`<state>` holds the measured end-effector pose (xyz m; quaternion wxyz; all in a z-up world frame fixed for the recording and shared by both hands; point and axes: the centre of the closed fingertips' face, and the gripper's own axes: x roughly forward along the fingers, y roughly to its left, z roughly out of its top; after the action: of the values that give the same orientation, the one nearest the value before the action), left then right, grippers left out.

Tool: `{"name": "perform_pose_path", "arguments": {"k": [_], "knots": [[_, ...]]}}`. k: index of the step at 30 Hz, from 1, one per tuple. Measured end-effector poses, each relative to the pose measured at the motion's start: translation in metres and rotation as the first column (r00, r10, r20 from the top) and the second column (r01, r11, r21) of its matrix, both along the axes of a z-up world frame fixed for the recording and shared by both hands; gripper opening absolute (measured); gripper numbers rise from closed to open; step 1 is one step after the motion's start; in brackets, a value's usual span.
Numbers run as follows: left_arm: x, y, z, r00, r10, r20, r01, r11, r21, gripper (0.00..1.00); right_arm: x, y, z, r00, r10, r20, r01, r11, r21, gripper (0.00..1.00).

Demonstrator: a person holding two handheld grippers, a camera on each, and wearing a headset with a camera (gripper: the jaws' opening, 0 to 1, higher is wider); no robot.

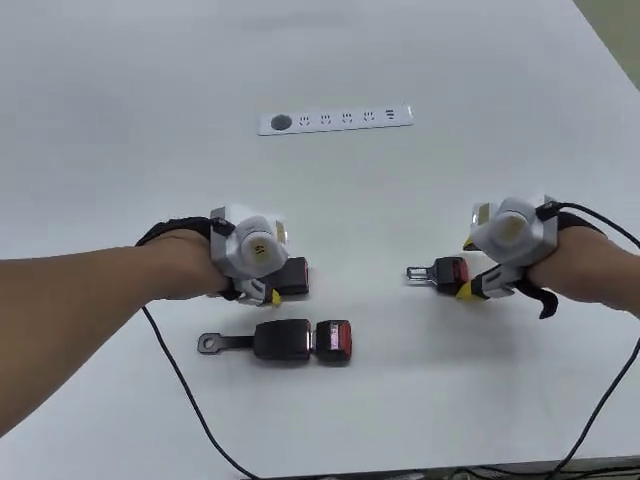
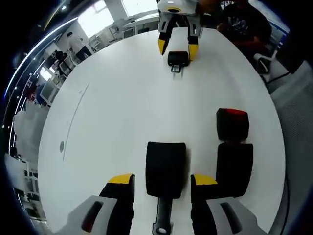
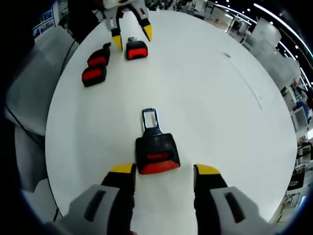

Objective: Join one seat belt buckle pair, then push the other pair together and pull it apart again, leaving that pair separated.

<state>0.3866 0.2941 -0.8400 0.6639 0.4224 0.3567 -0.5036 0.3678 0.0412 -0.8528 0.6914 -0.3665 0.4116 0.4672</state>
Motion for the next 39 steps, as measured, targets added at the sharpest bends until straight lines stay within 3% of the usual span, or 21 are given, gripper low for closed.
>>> {"name": "perform_pose_path", "arguments": {"k": [4, 7, 9, 12, 14, 18, 21, 23, 24, 25, 27, 29, 34, 38, 39], "knots": [[-0.006, 0.007, 0.015, 0.998, 0.045, 0.031, -0.044, 0.998, -0.033, 0.49, -0.011, 0.003, 0.008, 0.999, -0.040, 0.025, 0.039, 0.999, 0.025, 0.54], [-0.015, 0.014, 0.033, 0.990, 0.129, 0.057, -0.122, 0.987, -0.103, 0.53, -0.023, 0.008, 0.023, 0.995, -0.070, 0.065, 0.065, 0.994, 0.084, 0.55], [-0.024, 0.015, 0.046, 0.979, 0.191, 0.071, -0.176, 0.967, -0.183, 0.57, -0.024, 0.007, 0.022, 0.992, -0.103, 0.069, 0.094, 0.988, 0.121, 0.56], [-0.049, 0.025, 0.052, 0.981, 0.184, 0.066, -0.170, 0.969, -0.182, 0.61, -0.041, 0.015, 0.035, 0.990, -0.116, 0.077, 0.102, 0.981, 0.165, 0.57], [-0.058, 0.033, 0.054, 0.976, 0.205, 0.067, -0.189, 0.963, -0.192, 0.63, -0.048, 0.017, 0.041, 0.990, -0.115, 0.081, 0.100, 0.979, 0.180, 0.58], [-0.076, 0.049, 0.063, 0.948, 0.315, 0.034, -0.296, 0.918, -0.266, 0.66, -0.064, 0.023, 0.054, 0.986, -0.136, 0.097, 0.113, 0.969, 0.219, 0.64], [-0.087, 0.064, 0.064, 0.931, 0.363, 0.018, -0.342, 0.892, -0.295, 0.70, -0.074, 0.024, 0.064, 0.981, -0.170, 0.093, 0.142, 0.957, 0.252, 0.69], [-0.093, 0.077, 0.065, 0.917, 0.397, 0.027, -0.371, 0.877, -0.307, 0.72, -0.078, 0.023, 0.070, 0.978, -0.186, 0.096, 0.154, 0.950, 0.271, 0.71], [-0.095, 0.083, 0.065, 0.905, 0.424, 0.027, -0.395, 0.864, -0.312, 0.72, -0.080, 0.022, 0.072, 0.976, -0.196, 0.094, 0.163, 0.945, 0.282, 0.71], [-0.101, 0.088, 0.067, 0.884, 0.468, 0.014, -0.439, 0.839, -0.320, 0.73, -0.083, 0.021, 0.076, 0.970, -0.228, 0.088, 0.192, 0.932, 0.307, 0.72], [-0.109, 0.093, 0.071, 0.860, 0.510, 0.010, -0.473, 0.806, -0.355, 0.79, -0.090, 0.022, 0.079, 0.966, -0.248, 0.070, 0.208, 0.913, 0.351, 0.78], [-0.119, 0.097, 0.074, 0.849, 0.528, -0.006, -0.493, 0.788, -0.369, 0.82, -0.093, 0.019, 0.080, 0.958, -0.276, 0.081, 0.228, 0.901, 0.370, 0.82], [-0.139, 0.109, 0.072, 0.828, 0.559, -0.044, -0.531, 0.757, -0.381, 0.94, -0.101, 0.016, 0.079, 0.951, -0.304, 0.059, 0.260, 0.886, 0.384, 0.91], [-0.146, 0.124, 0.070, 0.822, 0.569, -0.019, -0.537, 0.764, -0.359, 1.00, -0.106, 0.010, 0.079, 0.952, -0.299, 0.069, 0.253, 0.892, 0.375, 0.96], [-0.145, 0.129, 0.071, 0.811, 0.585, -0.015, -0.550, 0.753, -0.361, 1.00, -0.107, 0.009, 0.079, 0.951, -0.298, 0.078, 0.249, 0.893, 0.375, 0.98]]}}
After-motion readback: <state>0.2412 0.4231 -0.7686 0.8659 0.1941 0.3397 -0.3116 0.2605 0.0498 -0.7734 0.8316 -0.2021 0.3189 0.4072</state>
